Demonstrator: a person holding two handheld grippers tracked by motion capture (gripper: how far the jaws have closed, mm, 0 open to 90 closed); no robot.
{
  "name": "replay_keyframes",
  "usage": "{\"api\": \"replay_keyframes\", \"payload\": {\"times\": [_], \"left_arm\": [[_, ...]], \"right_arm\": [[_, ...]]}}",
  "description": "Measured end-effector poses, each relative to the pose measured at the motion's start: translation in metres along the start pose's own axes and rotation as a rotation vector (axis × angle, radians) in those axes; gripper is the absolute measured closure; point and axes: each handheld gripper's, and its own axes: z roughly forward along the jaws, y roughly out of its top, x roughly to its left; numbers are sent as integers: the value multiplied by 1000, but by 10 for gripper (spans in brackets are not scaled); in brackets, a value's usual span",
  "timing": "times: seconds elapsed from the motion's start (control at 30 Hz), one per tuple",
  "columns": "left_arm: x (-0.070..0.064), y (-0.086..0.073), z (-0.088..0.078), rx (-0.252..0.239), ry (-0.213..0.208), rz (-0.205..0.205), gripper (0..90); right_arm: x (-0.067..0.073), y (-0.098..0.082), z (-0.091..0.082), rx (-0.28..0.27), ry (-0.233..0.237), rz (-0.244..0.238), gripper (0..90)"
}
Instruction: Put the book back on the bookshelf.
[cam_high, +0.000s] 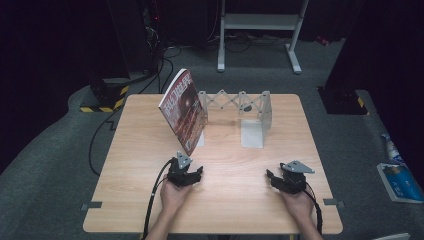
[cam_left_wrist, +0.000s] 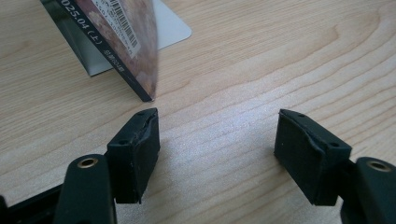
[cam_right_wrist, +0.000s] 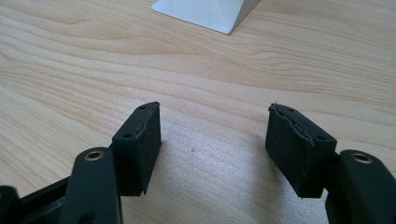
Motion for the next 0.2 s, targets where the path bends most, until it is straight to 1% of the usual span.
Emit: {"api": "replay_keyframes", "payload": {"times": [0.2], "left_arm": [[0,1,1,0,7,-2,320]], "right_arm": [[0,0,0,1,1,1,359]]}}
